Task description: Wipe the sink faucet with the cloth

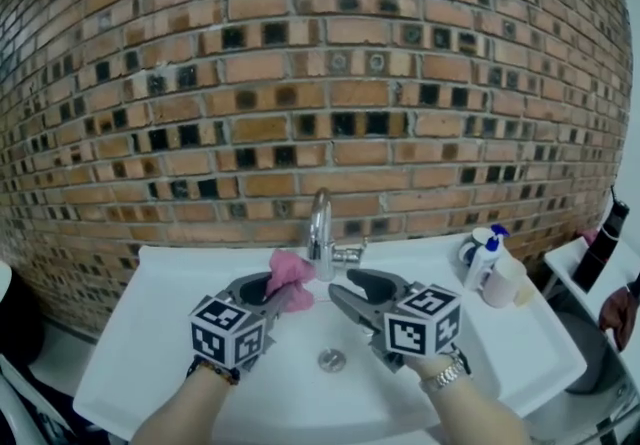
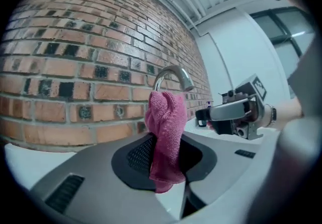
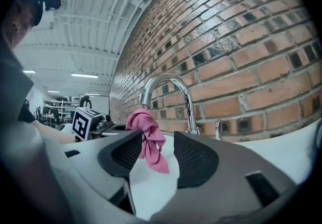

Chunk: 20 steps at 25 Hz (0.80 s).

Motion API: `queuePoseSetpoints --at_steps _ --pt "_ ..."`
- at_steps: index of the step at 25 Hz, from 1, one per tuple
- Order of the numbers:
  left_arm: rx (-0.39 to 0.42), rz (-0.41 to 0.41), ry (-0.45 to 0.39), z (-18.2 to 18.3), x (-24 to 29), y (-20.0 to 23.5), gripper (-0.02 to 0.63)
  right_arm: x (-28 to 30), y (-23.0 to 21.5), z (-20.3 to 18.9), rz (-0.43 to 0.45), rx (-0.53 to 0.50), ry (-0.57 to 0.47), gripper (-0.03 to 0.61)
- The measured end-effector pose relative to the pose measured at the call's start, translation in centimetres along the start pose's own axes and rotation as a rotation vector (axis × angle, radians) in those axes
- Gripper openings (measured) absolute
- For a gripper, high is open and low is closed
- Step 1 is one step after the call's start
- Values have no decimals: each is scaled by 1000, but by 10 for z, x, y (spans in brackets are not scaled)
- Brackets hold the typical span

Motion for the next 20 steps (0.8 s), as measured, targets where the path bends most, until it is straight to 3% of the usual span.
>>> queuePoseSetpoints --at_steps 3,8,14,20 --pt "5 53 51 -5 8 17 90 -3 -6 1 -88 -37 -13 144" --pt "-1 105 91 -2 27 38 91 -9 -17 2 -173 18 -29 103" --pt "-9 146 129 3 56 67 91 -12 -16 0 -176 12 -25 103" --pt "49 102 178 7 81 87 91 -16 -20 4 -171 2 -43 103"
Point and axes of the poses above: the fingertips, and each gripper's own axes: x forward along the fingers, y to its left, z out of its top, the point moved 4 cm from there along -x, backward along the fingers, and after that the axes turned 15 degrees about -z, right-handed, at the moved point
